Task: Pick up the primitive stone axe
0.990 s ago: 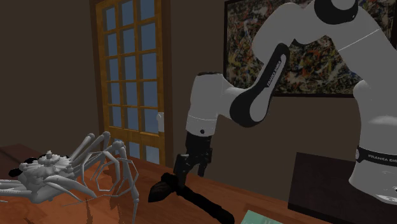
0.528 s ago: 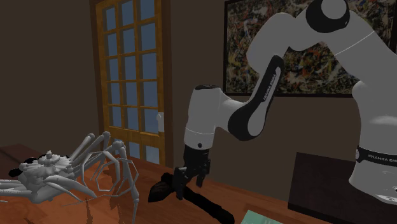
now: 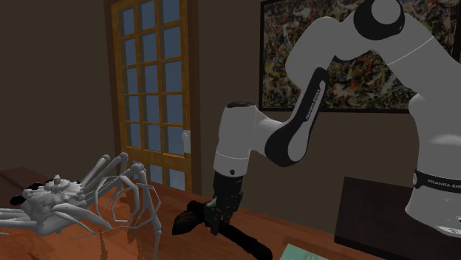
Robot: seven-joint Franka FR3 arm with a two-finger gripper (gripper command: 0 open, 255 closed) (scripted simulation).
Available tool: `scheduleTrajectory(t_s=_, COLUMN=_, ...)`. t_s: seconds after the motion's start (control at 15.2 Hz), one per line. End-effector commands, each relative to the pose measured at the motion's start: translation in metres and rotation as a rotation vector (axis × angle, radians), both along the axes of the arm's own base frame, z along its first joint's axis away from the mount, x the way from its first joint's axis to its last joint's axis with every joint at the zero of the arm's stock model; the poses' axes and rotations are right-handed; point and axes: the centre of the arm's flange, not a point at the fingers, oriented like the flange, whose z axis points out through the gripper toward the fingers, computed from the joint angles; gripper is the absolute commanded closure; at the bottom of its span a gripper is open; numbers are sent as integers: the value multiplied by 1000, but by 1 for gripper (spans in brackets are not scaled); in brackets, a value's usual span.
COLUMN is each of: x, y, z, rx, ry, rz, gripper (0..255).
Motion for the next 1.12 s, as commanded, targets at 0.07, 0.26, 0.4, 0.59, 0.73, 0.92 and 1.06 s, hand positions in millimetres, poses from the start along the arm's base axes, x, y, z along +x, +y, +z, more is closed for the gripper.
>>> scheduleTrajectory(t_s=0.07, x=0, y=0, z=0, rx=0, ry=0, rz=0, gripper=255)
scheduleTrajectory(t_s=0.26, x=0, y=0, z=5, rx=0, ry=0, rz=0, gripper=255)
scheduleTrajectory(t_s=0.4, x=0, y=0, z=16, rx=0, ry=0, rz=0, gripper=255)
scheduleTrajectory(t_s=0.59, x=0, y=0, z=32, rx=0, ry=0, rz=0, gripper=255)
scheduleTrajectory(t_s=0.73, x=0, y=0, z=42, rx=0, ry=0, rz=0, gripper=255)
scheduleTrajectory(t_s=0.92, x=0, y=0, z=58, rx=0, ry=0, rz=0, gripper=255)
scheduleTrajectory(t_s=1.06, x=0, y=0, z=69, rx=0, ry=0, rz=0, gripper=255)
